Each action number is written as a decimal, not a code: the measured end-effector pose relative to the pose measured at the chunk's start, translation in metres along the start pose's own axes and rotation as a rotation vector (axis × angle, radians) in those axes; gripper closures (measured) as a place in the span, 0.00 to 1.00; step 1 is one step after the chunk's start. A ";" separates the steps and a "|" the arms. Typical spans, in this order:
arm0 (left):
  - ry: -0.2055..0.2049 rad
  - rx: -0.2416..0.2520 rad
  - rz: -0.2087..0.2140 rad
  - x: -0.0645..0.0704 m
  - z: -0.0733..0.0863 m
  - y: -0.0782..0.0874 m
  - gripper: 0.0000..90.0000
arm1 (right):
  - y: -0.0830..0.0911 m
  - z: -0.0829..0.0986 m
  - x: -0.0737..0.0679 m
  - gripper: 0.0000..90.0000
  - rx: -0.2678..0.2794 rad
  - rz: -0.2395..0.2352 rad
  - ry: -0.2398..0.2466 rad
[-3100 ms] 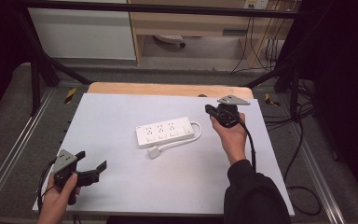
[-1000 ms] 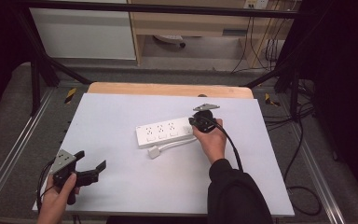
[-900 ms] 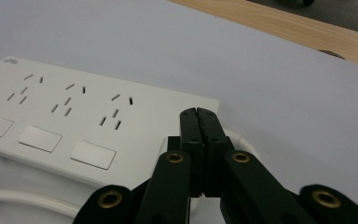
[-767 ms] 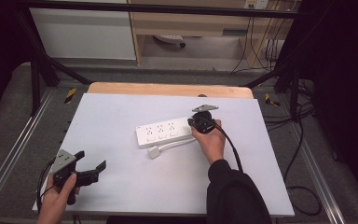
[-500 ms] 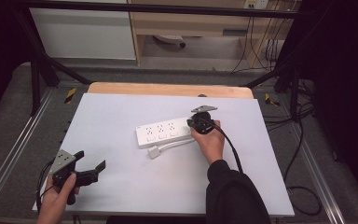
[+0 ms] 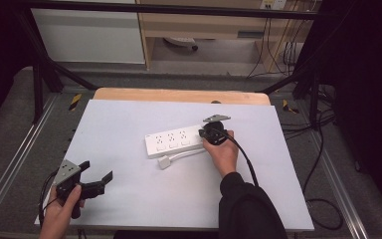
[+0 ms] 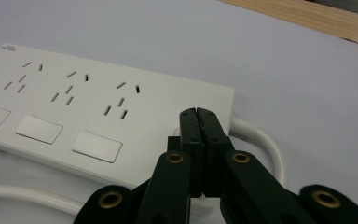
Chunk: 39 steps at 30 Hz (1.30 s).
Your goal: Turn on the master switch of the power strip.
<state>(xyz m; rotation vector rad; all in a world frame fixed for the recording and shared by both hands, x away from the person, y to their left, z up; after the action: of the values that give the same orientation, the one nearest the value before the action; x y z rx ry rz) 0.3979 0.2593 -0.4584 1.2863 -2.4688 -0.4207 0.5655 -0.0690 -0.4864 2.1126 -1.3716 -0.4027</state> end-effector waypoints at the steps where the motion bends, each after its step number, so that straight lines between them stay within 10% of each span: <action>1: 0.000 0.000 0.000 0.000 0.000 0.000 0.07 | 0.000 0.001 0.000 1.00 -0.004 0.001 -0.002; 39: -0.004 0.000 0.004 0.001 0.000 0.000 0.07 | -0.007 0.007 -0.004 1.00 -0.011 0.014 -0.001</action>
<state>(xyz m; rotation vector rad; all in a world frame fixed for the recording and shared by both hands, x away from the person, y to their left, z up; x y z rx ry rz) 0.3975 0.2584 -0.4583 1.2814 -2.4737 -0.4229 0.5654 -0.0658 -0.4961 2.0931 -1.3805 -0.4056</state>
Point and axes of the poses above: each handheld gripper's, and its own axes: y roughly backward along the jaws, z roughly out of its underside, x roughly to its right, the point moved 10 cm from there along -y, roughly forward along the jaws, and after that the axes turned 8 degrees about z, right-handed, at the moved point
